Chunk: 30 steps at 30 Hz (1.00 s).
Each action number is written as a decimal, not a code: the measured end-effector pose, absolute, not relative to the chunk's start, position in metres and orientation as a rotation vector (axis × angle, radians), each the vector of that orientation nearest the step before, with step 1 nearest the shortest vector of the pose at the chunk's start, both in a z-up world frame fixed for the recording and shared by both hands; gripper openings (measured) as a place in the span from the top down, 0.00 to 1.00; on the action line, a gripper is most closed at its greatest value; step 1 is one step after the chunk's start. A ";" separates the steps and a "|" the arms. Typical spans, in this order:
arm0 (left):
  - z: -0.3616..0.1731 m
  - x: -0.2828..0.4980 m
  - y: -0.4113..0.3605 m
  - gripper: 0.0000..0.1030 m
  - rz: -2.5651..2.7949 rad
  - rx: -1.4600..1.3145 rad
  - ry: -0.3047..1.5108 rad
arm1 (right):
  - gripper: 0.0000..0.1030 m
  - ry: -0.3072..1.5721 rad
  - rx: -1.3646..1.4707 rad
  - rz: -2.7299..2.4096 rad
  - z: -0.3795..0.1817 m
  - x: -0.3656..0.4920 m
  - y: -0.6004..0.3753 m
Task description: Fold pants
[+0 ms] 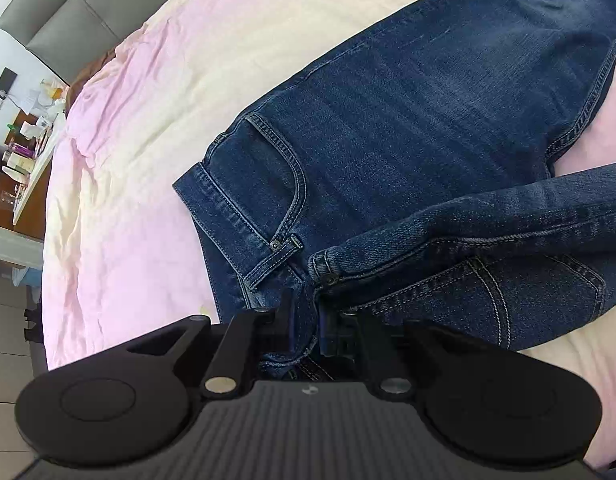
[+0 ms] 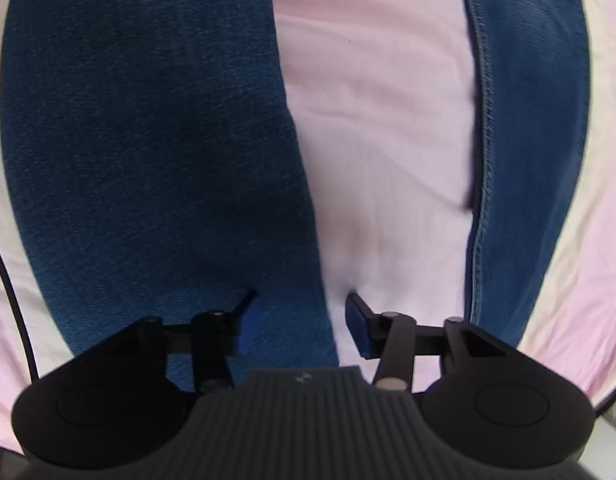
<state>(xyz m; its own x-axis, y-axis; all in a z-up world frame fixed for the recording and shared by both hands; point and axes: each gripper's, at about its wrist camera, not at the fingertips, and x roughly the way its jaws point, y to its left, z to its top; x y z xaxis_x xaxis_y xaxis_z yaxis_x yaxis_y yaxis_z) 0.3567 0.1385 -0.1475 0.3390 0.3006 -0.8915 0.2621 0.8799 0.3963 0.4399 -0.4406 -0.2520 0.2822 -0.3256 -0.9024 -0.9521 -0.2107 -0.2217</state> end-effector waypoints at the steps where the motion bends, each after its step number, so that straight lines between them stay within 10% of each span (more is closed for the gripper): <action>1: -0.149 0.357 0.138 0.88 0.027 0.530 1.244 | 0.54 1.192 -1.721 0.961 -0.256 0.443 -0.439; 4: -0.150 0.356 0.139 0.88 0.022 0.535 1.246 | 0.54 1.236 -1.741 1.000 -0.270 0.446 -0.434; 6: -0.148 0.354 0.141 0.88 0.020 0.521 1.246 | 0.82 1.280 -1.714 0.997 -0.271 0.446 -0.434; 11: -0.136 0.341 0.142 0.88 0.029 0.496 1.224 | 0.99 1.263 -1.673 0.888 -0.252 0.424 -0.438; 30: -0.049 0.339 0.151 0.88 0.085 0.398 1.073 | 1.00 0.875 -1.238 0.100 -0.078 0.428 -0.463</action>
<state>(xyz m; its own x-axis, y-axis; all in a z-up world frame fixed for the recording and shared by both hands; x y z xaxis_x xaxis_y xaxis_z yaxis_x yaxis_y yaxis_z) 0.3393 0.1513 -0.0485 0.4818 0.2586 -0.8372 0.1235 0.9259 0.3571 0.4280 -0.4633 -0.0780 0.6811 -0.3791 -0.6264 -0.5112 0.3664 -0.7775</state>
